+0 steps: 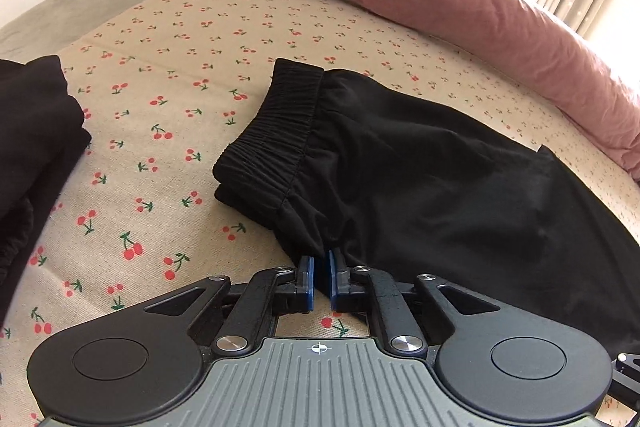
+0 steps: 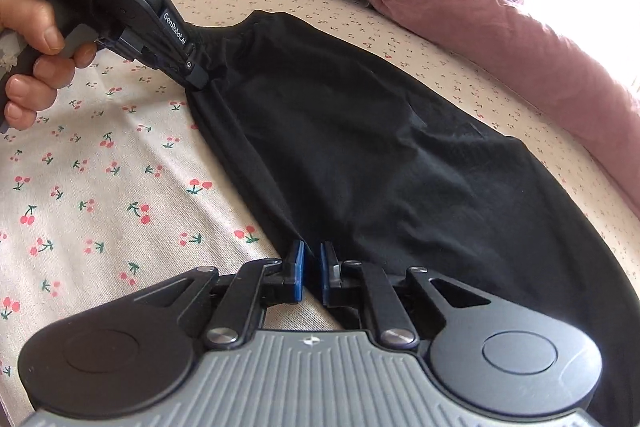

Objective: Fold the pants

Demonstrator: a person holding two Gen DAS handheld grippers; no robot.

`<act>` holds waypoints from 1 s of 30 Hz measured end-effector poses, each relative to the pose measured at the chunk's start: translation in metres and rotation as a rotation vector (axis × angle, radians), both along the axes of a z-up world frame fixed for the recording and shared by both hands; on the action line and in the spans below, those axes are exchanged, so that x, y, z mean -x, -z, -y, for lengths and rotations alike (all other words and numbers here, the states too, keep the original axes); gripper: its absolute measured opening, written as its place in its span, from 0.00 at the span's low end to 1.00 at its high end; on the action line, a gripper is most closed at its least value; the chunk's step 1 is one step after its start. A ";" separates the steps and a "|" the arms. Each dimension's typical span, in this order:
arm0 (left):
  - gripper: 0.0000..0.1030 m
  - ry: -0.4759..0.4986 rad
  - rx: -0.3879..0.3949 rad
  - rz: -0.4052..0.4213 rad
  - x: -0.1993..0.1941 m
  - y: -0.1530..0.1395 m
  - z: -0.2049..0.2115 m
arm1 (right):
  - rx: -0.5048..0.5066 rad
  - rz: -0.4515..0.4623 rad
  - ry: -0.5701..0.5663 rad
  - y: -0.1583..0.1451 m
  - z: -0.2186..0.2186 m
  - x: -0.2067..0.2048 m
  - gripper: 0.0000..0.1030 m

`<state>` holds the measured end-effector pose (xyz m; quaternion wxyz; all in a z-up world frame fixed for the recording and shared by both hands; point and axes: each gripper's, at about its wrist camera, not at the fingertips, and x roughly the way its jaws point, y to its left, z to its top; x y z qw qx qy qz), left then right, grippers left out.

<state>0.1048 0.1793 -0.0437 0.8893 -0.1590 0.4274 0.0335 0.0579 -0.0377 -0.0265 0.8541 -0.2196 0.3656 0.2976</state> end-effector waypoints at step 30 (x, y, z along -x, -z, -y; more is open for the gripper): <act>0.65 0.278 -0.079 0.156 -0.116 -0.041 0.149 | -0.516 -0.422 0.468 0.011 0.108 -0.091 0.35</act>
